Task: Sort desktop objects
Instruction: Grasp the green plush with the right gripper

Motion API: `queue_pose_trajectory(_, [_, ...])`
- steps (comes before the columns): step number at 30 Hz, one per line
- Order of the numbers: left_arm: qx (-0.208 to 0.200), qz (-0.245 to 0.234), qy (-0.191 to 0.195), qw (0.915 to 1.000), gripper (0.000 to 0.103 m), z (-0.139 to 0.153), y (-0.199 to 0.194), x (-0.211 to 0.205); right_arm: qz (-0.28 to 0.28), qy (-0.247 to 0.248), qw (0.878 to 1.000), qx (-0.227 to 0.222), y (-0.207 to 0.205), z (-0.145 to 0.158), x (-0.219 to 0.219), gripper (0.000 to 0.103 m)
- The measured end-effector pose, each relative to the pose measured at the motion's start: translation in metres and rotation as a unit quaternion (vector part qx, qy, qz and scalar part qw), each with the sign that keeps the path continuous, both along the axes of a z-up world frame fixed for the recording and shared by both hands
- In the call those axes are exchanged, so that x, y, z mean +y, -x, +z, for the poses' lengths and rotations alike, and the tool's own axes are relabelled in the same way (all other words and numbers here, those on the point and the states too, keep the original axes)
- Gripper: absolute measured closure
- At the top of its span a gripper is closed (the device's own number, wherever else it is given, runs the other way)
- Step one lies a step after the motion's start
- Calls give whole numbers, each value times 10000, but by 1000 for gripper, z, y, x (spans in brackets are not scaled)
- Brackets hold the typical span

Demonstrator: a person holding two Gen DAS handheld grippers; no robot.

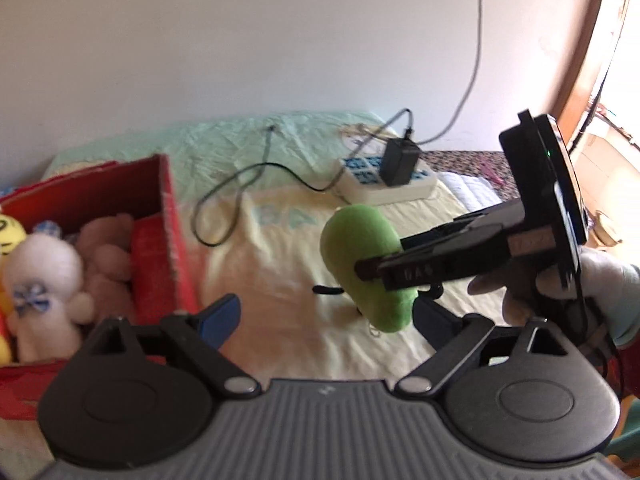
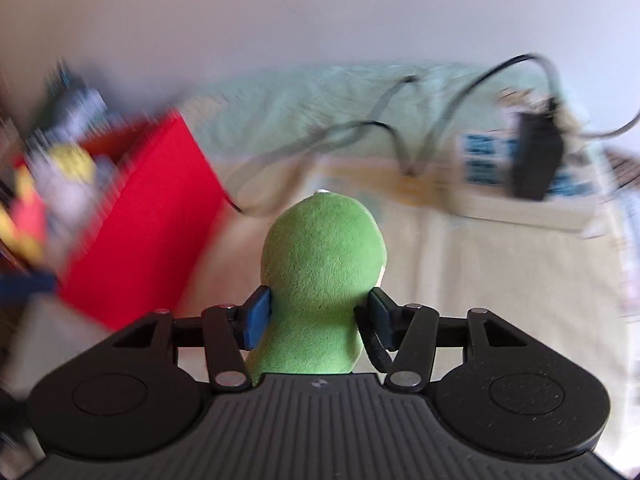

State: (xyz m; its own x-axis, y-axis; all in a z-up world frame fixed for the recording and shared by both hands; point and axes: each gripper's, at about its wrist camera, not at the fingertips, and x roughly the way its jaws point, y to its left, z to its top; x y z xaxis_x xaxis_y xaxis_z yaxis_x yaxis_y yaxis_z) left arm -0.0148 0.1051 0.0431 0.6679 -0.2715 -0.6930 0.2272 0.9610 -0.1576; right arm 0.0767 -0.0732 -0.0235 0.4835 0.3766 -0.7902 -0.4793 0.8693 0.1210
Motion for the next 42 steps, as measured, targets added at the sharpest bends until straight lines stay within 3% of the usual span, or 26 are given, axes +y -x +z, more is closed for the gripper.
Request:
queue_pose_trajectory(5, [139, -114, 67, 9998, 9, -19, -7, -16, -191, -63, 9996, 189, 12, -8, -18, 46])
queue_pose_trajectory(7, [266, -138, 197, 9994, 12, -23, -7, -17, -321, -531, 9973, 394, 9, -7, -28, 46])
queue_pose_trajectory(10, [142, -119, 26, 9998, 10, -24, 0, -21, -370, -1203, 9901, 618, 8, -5, -31, 46])
queue_pose_trajectory(15, [247, 14, 2, 9997, 10, -31, 6, -16, -560, -1634, 9814, 842, 2, -9, -25, 43])
queue_pose_trajectory(19, [360, -2, -2, 9994, 10, -41, 12, -17, -512, -2557, 9555, 1382, 2, -10, -30, 46])
queue_pose_trajectory(22, [484, -30, -83, 9988, 10, -49, 12, -20, -381, -2912, 9402, 1725, 5, -16, -26, 51])
queue_pose_trajectory(25, [501, -64, -114, 9987, 10, -52, 9, -24, -512, -3055, 9421, 1282, 8, -6, -38, 50])
queue_pose_trajectory(28, [489, -80, -143, 9987, 10, -54, 0, -30, -845, -2809, 9496, 1102, 1, -8, -51, 51])
queue_pose_trajectory(33, [574, -35, -251, 9980, 10, -60, -12, -33, -987, -2729, 9451, 1500, -6, -40, -50, 50])
queue_pose_trajectory(38, [802, 124, -212, 9965, 10, -72, -22, -27, -758, -2731, 9434, 1722, -9, -57, -36, 49])
queue_pose_trajectory(40, [829, 158, -164, 9963, 13, -75, -27, -26, -720, -2712, 9449, 1688, -14, -60, -31, 40])
queue_pose_trajectory(42, [871, 175, -219, 9958, 23, -79, -33, -28, -689, -2869, 9374, 1850, -19, -66, -27, 38])
